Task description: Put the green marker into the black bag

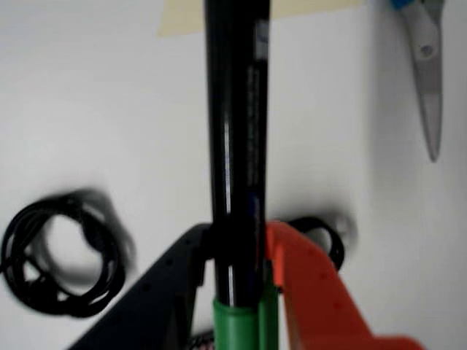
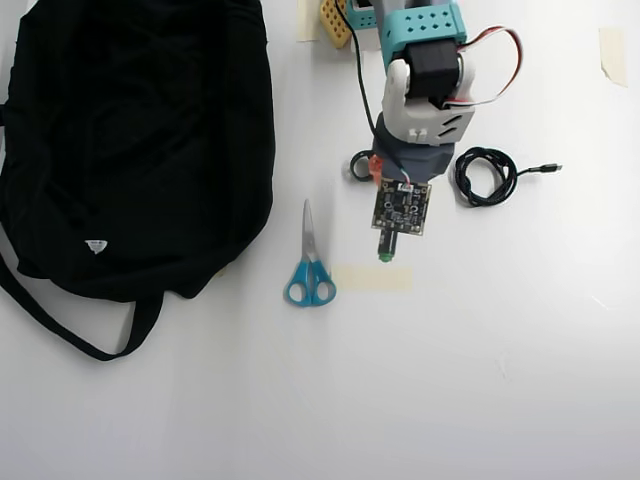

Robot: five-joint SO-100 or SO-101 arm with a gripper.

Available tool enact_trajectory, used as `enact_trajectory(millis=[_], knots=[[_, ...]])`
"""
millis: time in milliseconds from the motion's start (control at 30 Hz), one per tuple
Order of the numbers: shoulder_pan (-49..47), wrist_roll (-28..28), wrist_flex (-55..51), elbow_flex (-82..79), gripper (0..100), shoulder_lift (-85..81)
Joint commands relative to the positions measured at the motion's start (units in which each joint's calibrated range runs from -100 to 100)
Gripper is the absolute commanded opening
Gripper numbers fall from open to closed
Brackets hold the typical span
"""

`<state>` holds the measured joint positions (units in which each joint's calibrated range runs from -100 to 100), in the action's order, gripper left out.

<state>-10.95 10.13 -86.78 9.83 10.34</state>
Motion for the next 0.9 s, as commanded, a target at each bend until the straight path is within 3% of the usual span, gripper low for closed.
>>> enact_trajectory(millis=[0, 667, 867], knots=[[1.15, -0.17, 3.92, -1.47, 2, -3.61], [3.09, 0.09, 3.57, -7.85, 2, -14.98], [7.81, -0.17, 3.49, -7.85, 2, -18.72]])
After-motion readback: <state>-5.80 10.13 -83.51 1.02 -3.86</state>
